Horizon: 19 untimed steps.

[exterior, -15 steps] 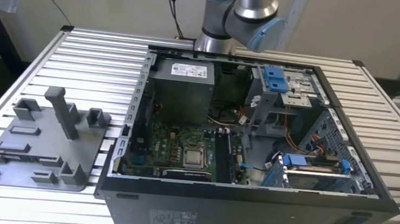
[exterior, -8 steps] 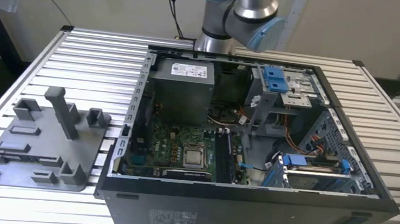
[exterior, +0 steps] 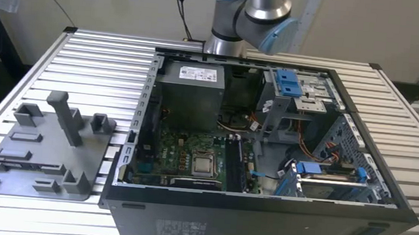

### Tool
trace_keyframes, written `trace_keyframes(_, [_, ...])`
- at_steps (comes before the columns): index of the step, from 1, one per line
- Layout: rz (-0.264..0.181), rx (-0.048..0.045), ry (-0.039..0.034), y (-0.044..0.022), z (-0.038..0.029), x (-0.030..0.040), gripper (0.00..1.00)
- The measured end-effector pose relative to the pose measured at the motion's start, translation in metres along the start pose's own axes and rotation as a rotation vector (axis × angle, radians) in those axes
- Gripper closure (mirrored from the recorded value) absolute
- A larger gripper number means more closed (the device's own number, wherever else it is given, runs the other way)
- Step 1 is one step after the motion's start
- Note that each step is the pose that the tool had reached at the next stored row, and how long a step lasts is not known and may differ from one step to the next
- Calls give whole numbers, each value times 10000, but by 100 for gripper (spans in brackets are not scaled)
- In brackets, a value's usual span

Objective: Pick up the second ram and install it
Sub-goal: 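Pick up the second ram and move it above second insertion slot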

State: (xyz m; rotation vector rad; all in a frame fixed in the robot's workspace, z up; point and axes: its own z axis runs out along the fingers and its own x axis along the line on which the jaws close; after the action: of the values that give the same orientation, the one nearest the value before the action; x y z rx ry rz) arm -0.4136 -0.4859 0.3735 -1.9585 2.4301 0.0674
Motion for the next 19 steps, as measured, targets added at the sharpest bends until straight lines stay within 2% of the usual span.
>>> trace_keyframes(2, [-4,9,-2,0,0,0,64])
trace_keyframes(3, [-6,13,-3,0,0,0,58])
trace_keyframes(11, [-18,45,0,0,3,0,58])
trace_keyframes(15, [-20,89,3,-1,42,2,58])
trace_keyframes(19, [-20,98,42,-2,112,5,58])
